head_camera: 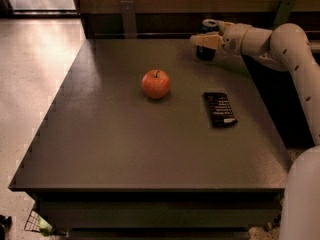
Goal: Pick pepsi can
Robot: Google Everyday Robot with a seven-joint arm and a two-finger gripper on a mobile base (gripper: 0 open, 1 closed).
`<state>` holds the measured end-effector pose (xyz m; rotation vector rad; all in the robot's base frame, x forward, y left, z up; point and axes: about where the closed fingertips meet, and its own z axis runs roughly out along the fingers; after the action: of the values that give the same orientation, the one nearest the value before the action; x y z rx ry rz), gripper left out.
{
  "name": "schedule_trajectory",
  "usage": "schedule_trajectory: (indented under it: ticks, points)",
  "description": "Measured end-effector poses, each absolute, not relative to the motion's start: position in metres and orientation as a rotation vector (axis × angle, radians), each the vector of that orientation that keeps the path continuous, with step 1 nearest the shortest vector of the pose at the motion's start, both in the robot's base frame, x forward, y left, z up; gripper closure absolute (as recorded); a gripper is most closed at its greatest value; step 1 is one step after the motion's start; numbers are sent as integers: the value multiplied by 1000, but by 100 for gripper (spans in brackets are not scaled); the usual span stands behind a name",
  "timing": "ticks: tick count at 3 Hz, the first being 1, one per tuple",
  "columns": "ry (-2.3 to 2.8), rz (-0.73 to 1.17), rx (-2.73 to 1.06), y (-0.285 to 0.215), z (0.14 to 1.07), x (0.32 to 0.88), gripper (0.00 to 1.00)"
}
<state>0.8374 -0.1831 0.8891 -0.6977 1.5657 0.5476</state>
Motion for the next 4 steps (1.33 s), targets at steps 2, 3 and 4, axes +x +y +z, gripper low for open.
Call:
schedule_trajectory:
  ticks: [2,3,4]
  points:
    - [1563,560,-710,-173,888,840,79]
    - [1562,564,-712,-169,888,841,99]
    - [1559,572,-720,-165,892,842,100]
